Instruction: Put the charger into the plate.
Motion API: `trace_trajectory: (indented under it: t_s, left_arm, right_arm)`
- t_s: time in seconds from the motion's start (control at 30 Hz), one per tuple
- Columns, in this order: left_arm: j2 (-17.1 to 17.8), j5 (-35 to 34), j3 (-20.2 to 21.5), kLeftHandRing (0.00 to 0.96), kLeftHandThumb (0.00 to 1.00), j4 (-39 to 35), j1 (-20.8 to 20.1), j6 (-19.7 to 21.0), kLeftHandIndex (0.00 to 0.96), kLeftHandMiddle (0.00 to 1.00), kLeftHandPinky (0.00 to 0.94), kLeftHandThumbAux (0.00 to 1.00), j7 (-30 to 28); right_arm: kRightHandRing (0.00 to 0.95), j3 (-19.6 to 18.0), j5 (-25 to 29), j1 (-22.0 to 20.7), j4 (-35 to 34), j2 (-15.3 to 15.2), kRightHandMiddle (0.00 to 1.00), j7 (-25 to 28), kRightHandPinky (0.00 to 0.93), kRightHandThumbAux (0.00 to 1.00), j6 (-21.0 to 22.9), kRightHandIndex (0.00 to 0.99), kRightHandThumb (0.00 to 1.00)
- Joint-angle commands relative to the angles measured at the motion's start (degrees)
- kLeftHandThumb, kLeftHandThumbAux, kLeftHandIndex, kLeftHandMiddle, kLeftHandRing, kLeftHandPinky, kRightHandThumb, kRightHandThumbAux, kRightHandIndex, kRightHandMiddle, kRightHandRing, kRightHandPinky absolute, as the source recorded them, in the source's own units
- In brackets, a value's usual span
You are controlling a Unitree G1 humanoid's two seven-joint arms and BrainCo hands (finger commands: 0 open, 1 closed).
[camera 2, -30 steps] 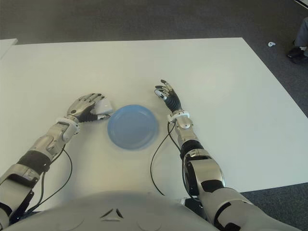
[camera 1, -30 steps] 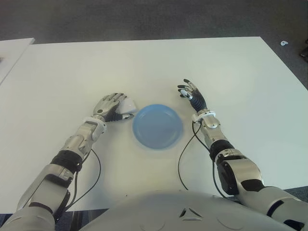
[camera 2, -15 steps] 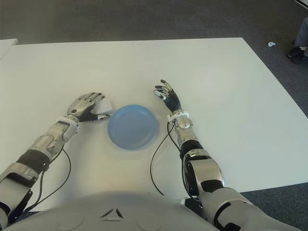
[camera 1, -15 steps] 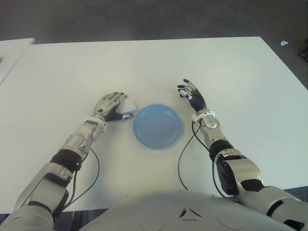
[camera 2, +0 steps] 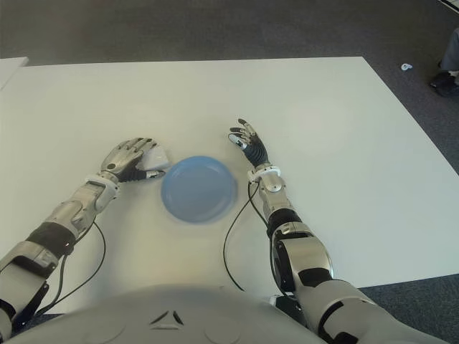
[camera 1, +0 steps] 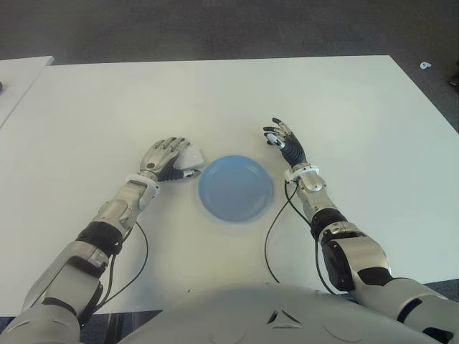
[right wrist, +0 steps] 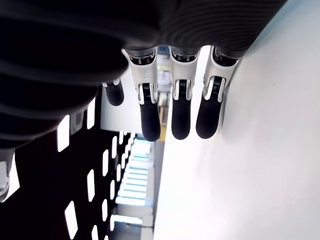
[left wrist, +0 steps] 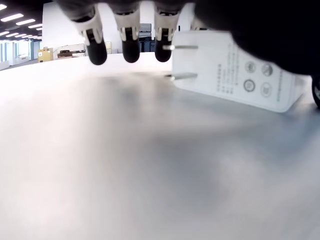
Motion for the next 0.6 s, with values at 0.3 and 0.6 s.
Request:
trace_trajectory:
  t_s: [0.3, 0.6]
  left_arm:
    - [-1.01, 0.20, -1.86, 0.062, 0.265, 3.62, 0.92, 0.45, 0.035, 0.079, 0.121, 0.268, 0.39]
    - [-3.56, -2.55, -0.10, 0.590, 0.528, 4.62, 1.30, 3.43, 0.372, 0.600, 0.585, 0.417, 0.54]
  right_arm:
    - [0.224, 0.88, -1.21, 3.42, 2.88, 0.83, 0.250, 0.24, 0.135, 0.426, 4.85, 0.034, 0.000]
    - [0.218, 0.84, -1.19, 3.29, 3.06, 0.84, 0.245, 0.25, 0.127, 0.428, 4.99, 0.036, 0.000]
